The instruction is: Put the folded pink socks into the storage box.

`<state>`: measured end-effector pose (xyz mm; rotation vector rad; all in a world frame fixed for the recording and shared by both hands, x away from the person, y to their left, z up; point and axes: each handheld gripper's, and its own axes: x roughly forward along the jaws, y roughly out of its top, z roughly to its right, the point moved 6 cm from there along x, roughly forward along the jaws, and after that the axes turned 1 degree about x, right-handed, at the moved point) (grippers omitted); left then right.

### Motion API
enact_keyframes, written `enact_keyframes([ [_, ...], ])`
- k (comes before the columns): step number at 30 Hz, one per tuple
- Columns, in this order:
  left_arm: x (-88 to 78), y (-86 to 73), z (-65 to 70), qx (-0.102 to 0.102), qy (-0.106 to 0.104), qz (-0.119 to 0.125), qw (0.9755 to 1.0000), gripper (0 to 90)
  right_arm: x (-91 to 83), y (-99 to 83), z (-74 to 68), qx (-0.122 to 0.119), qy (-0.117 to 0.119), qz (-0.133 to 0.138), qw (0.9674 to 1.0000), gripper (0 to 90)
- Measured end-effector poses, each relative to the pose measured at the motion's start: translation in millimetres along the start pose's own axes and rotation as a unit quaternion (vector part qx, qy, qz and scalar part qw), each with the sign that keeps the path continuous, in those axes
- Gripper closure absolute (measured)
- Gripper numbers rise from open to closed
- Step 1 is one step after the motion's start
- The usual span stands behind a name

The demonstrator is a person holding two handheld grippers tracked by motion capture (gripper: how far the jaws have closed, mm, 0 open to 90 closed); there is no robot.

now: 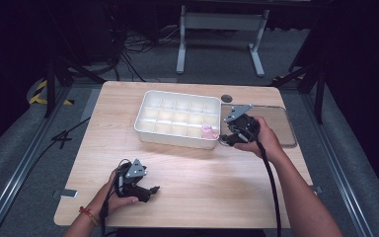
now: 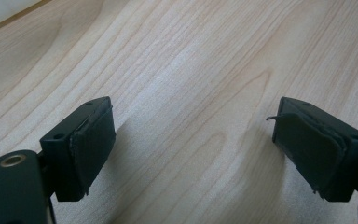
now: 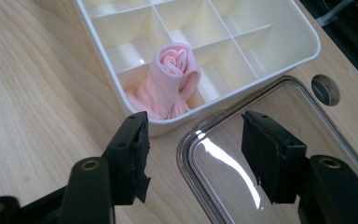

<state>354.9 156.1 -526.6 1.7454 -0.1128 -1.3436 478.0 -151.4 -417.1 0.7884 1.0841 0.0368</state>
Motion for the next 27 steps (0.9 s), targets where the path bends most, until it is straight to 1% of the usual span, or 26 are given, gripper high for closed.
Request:
enact_keyframes([
  [4,0.0,0.0,0.0,0.000,0.000,0.000,1.0000,13.1,-3.6,-4.9,-1.6,-0.001,-0.005,0.003,1.0000,41.6],
  [9,0.0,0.0,0.0,0.000,0.000,0.000,1.0000,13.1,-6.7,-12.7,-3.4,-0.003,-0.012,0.000,0.9999,40.7],
  [10,0.0,0.0,0.0,0.000,0.000,0.000,1.0000,13.1,-7.4,-13.9,-3.6,-0.004,-0.007,0.001,1.0000,40.4],
  [12,0.0,0.0,0.0,0.000,0.000,0.000,1.0000,13.1,-10.2,-16.5,-4.4,-0.005,-0.012,0.002,0.9999,40.2],
  [15,0.0,0.0,0.1,-0.001,0.001,0.000,1.0000,13.1,-12.5,-19.3,-5.2,-0.007,-0.012,0.005,0.9999,40.1],
  [22,0.1,0.1,0.1,-0.001,0.001,0.000,1.0000,13.1,-16.3,-30.3,-9.6,-0.017,-0.018,-0.002,0.9997,39.7],
  [26,0.2,0.1,0.2,-0.001,0.001,0.001,1.0000,13.1,-18.2,-36.1,-11.1,-0.018,-0.020,-0.005,0.9996,39.4],
  [27,0.1,0.1,0.2,-0.001,0.001,0.000,1.0000,13.1,-18.7,-37.5,-11.2,-0.019,-0.024,-0.004,0.9995,39.4],
])
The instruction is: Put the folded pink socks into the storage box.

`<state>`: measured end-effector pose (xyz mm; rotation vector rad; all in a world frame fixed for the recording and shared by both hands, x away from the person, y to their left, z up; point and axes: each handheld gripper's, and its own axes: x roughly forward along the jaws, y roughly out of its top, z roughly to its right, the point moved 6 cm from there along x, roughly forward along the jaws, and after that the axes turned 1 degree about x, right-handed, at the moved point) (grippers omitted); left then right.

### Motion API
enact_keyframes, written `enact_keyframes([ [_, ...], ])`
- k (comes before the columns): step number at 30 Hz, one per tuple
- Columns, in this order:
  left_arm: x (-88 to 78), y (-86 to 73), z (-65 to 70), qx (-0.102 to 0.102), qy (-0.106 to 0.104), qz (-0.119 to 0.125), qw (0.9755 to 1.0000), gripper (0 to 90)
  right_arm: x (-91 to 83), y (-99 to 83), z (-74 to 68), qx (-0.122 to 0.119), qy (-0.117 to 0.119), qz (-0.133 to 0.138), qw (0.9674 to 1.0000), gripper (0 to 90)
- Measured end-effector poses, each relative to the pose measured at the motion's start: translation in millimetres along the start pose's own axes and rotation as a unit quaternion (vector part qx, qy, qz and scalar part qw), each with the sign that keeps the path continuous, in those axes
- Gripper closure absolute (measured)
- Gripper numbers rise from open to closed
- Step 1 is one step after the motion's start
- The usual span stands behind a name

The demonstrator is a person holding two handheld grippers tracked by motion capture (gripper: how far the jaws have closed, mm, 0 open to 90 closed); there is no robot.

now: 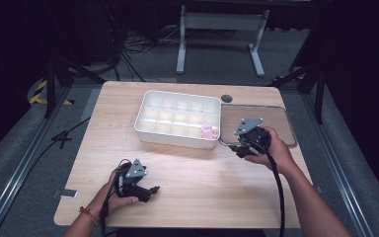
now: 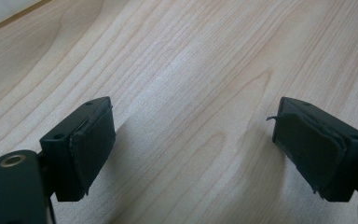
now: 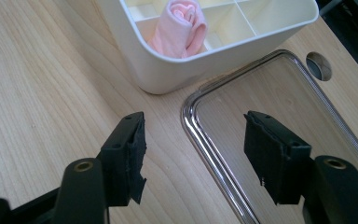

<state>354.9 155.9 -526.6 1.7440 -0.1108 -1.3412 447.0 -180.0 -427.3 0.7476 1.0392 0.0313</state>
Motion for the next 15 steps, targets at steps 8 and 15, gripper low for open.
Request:
enact_keyframes([
  [8,0.0,0.0,0.0,0.000,0.000,0.000,1.0000,13.1,0.8,-11.7,-4.6,-0.006,-0.005,-0.012,0.9999,38.8],
  [15,-0.3,-0.1,0.0,0.000,0.001,-0.002,1.0000,13.1,0.9,-23.1,-7.2,-0.002,-0.004,-0.013,0.9999,38.4],
])
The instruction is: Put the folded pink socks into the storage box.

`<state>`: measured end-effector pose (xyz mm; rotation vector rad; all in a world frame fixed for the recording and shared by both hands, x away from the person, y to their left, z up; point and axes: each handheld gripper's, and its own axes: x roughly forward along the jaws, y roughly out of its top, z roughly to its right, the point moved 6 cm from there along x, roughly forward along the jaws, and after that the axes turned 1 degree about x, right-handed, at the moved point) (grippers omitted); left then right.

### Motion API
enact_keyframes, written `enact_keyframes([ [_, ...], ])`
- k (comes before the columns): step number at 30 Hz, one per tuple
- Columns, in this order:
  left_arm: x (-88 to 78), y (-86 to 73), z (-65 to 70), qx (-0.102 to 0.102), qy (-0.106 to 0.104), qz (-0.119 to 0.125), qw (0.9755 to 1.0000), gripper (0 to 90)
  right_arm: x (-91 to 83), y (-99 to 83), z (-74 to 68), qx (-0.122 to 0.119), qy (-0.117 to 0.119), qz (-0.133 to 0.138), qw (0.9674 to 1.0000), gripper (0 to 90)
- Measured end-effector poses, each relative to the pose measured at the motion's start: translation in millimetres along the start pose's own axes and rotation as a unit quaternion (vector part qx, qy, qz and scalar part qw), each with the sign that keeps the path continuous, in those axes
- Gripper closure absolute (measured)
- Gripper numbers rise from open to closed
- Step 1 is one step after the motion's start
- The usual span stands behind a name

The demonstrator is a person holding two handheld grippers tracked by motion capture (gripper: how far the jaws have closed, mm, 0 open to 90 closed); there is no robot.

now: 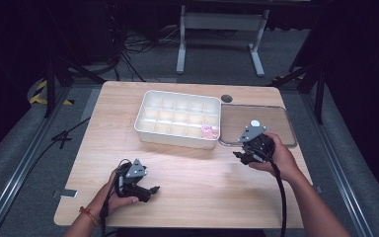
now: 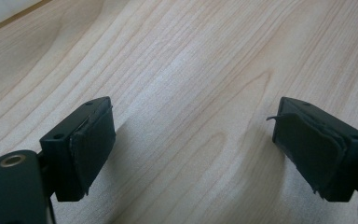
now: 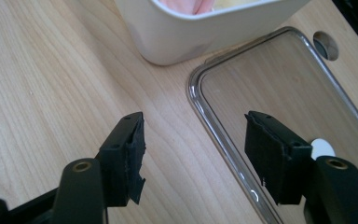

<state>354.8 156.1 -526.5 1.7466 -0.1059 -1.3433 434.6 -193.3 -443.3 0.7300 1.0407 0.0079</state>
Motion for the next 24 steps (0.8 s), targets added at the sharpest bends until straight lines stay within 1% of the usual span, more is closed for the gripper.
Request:
enact_keyframes([
  [1,0.2,0.1,0.0,0.000,0.000,0.001,1.0000,13.1,0.5,-1.7,-0.6,-0.001,0.001,0.000,1.0000,38.5],
  [2,0.2,0.1,0.0,0.000,0.000,0.001,1.0000,13.1,0.4,-3.8,-0.8,-0.003,-0.004,-0.001,1.0000,38.4],
  [6,0.3,0.1,0.0,0.000,-0.001,0.002,1.0000,13.1,1.2,-10.2,-3.3,-0.004,-0.002,-0.005,1.0000,37.3],
  [12,0.2,0.1,0.0,0.000,0.000,0.002,1.0000,13.1,1.3,-20.1,-6.6,-0.007,0.002,-0.003,1.0000,35.3],
  [13,0.3,0.1,0.0,0.000,0.000,0.002,1.0000,13.1,1.7,-22.4,-8.3,-0.003,0.003,-0.002,1.0000,35.2],
  [16,0.1,0.0,0.0,0.000,-0.001,0.001,1.0000,13.1,2.0,-27.1,-10.8,-0.004,0.008,0.001,1.0000,34.8],
  [21,0.3,0.1,0.0,0.000,0.000,0.002,1.0000,13.1,2.5,-37.7,-17.3,0.002,0.013,0.002,0.9999,34.0],
  [23,0.3,0.1,0.0,0.000,0.000,0.002,1.0000,13.1,2.4,-41.2,-18.3,0.000,0.010,0.002,1.0000,33.9],
  [24,0.4,0.1,0.0,0.000,-0.001,0.002,1.0000,13.1,2.7,-42.9,-20.0,0.005,0.013,0.005,0.9999,33.8],
])
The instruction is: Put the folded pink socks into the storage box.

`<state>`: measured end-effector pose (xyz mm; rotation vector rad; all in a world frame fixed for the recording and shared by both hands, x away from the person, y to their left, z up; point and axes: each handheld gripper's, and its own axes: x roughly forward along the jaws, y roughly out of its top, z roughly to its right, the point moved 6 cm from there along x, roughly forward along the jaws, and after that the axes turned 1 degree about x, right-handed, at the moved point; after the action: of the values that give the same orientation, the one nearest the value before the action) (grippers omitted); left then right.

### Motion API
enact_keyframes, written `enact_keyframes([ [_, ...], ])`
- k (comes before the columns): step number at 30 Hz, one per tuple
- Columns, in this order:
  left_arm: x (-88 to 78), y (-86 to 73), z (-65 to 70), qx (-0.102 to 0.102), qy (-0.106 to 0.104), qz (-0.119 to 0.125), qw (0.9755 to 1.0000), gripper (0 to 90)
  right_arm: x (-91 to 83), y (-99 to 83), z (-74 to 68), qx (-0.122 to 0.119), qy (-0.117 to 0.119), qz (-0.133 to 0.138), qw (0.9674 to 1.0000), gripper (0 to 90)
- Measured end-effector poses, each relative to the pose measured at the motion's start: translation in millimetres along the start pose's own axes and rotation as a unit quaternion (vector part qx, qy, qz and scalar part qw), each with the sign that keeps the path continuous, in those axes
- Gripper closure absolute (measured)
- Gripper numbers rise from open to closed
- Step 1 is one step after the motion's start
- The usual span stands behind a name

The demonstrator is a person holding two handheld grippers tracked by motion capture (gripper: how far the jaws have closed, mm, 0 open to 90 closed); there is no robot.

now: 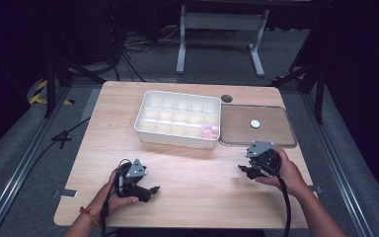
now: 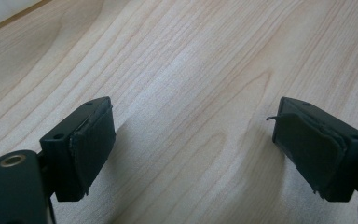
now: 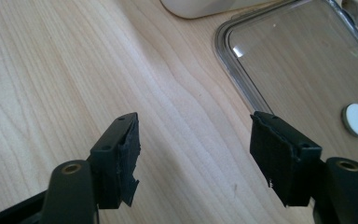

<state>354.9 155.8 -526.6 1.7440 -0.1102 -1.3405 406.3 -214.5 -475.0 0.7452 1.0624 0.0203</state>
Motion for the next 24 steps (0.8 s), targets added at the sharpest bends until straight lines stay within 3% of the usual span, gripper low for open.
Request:
enact_keyframes([
  [24,-0.2,0.1,-0.1,0.000,0.001,-0.003,1.0000,13.0,-8.0,-48.9,-14.2,0.038,-0.001,0.051,0.9980,34.0],
])
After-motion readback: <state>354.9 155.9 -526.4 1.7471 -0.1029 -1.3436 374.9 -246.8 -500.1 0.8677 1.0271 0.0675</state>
